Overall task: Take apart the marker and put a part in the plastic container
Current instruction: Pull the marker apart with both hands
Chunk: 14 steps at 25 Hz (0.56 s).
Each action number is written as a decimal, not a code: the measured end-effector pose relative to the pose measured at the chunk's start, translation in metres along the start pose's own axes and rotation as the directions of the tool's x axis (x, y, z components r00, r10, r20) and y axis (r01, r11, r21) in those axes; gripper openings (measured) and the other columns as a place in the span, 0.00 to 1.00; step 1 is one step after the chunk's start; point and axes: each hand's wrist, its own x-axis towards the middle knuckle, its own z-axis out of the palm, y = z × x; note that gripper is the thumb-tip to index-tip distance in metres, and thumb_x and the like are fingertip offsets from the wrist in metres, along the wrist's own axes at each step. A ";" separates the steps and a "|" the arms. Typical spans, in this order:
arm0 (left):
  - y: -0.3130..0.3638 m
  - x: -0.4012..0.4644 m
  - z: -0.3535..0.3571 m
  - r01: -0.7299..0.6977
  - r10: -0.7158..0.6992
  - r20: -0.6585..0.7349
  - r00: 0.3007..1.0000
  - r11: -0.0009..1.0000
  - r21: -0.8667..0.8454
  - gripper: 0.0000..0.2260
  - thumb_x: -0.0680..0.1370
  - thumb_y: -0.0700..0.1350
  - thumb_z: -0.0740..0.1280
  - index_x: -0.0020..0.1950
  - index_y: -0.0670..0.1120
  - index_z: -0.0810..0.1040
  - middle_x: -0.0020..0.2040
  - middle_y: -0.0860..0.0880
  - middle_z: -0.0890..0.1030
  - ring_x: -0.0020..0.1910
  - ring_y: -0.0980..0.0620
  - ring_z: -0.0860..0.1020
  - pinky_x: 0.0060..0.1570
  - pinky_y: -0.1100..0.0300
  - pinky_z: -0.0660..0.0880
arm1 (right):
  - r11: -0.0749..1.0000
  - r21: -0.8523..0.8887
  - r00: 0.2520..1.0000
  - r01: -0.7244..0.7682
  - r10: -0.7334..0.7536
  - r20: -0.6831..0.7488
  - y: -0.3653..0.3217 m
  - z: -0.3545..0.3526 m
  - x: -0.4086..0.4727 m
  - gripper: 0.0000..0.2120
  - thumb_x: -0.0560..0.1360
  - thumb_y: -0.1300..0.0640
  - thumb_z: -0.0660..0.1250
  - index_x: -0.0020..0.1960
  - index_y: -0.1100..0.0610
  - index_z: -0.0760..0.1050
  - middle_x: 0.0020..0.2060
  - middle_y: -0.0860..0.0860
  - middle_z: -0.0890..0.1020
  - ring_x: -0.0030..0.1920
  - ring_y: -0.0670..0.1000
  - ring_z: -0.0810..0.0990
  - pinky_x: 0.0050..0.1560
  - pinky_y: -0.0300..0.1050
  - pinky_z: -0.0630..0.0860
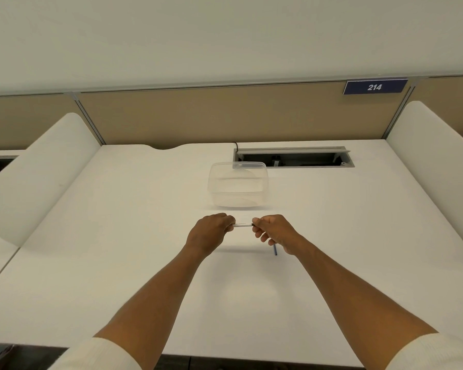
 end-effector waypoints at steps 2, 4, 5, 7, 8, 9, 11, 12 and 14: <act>0.000 -0.001 0.000 0.001 -0.001 0.005 1.000 1.000 0.001 0.04 0.81 0.43 0.62 0.50 0.49 0.77 0.41 0.51 0.77 0.38 0.45 0.75 0.36 0.53 0.72 | 1.000 -0.006 1.000 0.024 -0.024 -0.003 0.001 0.000 0.000 0.11 0.74 0.47 0.69 0.39 0.53 0.81 0.34 0.47 0.84 0.33 0.47 0.78 0.34 0.41 0.71; -0.002 -0.002 0.001 0.004 -0.004 0.009 1.000 1.000 0.001 0.04 0.81 0.43 0.62 0.51 0.49 0.77 0.42 0.51 0.77 0.38 0.45 0.75 0.36 0.54 0.72 | 0.998 0.026 0.998 0.060 -0.060 0.004 0.002 0.000 0.000 0.04 0.73 0.53 0.72 0.41 0.53 0.81 0.35 0.47 0.83 0.34 0.47 0.79 0.33 0.40 0.72; -0.002 -0.002 0.002 0.004 -0.004 0.013 1.000 1.000 0.002 0.04 0.81 0.43 0.62 0.51 0.49 0.77 0.42 0.51 0.77 0.38 0.45 0.75 0.36 0.54 0.72 | 0.996 0.049 0.997 0.075 -0.076 0.009 0.001 0.000 0.000 0.02 0.72 0.55 0.73 0.42 0.53 0.81 0.35 0.47 0.83 0.35 0.46 0.80 0.33 0.40 0.73; -0.002 -0.003 0.003 0.010 -0.010 0.015 1.000 1.000 0.004 0.04 0.81 0.43 0.62 0.51 0.50 0.77 0.42 0.52 0.77 0.38 0.45 0.75 0.35 0.54 0.71 | 0.995 0.075 0.998 0.064 -0.065 0.010 -0.002 0.001 0.000 0.04 0.72 0.53 0.73 0.43 0.53 0.81 0.36 0.47 0.83 0.34 0.46 0.80 0.32 0.40 0.73; -0.002 -0.003 0.002 0.014 -0.014 0.013 1.000 1.000 0.002 0.04 0.81 0.43 0.62 0.50 0.50 0.77 0.41 0.52 0.77 0.38 0.46 0.74 0.35 0.55 0.71 | 0.997 0.069 0.999 0.041 -0.042 0.007 -0.003 0.002 0.000 0.07 0.73 0.49 0.72 0.43 0.53 0.81 0.36 0.46 0.84 0.33 0.46 0.80 0.32 0.40 0.72; -0.002 -0.002 0.002 0.015 -0.015 0.010 1.000 1.000 -0.001 0.04 0.81 0.43 0.62 0.50 0.50 0.76 0.41 0.52 0.77 0.37 0.46 0.74 0.35 0.55 0.70 | 0.999 0.046 1.000 0.022 -0.023 0.004 -0.004 0.004 0.001 0.11 0.74 0.46 0.70 0.42 0.53 0.81 0.35 0.46 0.84 0.32 0.46 0.79 0.31 0.39 0.72; -0.002 -0.002 0.001 0.010 -0.010 0.013 1.000 1.000 -0.001 0.04 0.81 0.43 0.62 0.50 0.49 0.76 0.40 0.52 0.76 0.37 0.46 0.73 0.34 0.56 0.69 | 1.000 -0.018 1.000 0.012 -0.012 0.000 -0.004 0.006 0.002 0.15 0.75 0.43 0.68 0.39 0.53 0.82 0.32 0.47 0.83 0.30 0.46 0.77 0.29 0.38 0.70; -0.001 -0.001 0.000 0.006 -0.006 0.018 1.000 1.000 0.001 0.05 0.81 0.43 0.62 0.50 0.49 0.77 0.41 0.52 0.77 0.37 0.46 0.74 0.34 0.55 0.70 | 0.999 -0.041 1.000 0.018 -0.018 -0.004 -0.003 0.007 0.003 0.15 0.75 0.43 0.68 0.37 0.53 0.81 0.31 0.47 0.83 0.29 0.46 0.76 0.29 0.38 0.70; -0.001 -0.001 -0.001 -0.001 0.000 0.025 1.000 1.000 0.001 0.05 0.81 0.42 0.62 0.50 0.49 0.77 0.41 0.51 0.77 0.38 0.45 0.75 0.35 0.54 0.71 | 0.996 -0.077 0.999 0.036 -0.038 -0.026 -0.003 0.008 0.004 0.14 0.75 0.47 0.68 0.36 0.54 0.81 0.29 0.48 0.82 0.28 0.46 0.76 0.29 0.39 0.71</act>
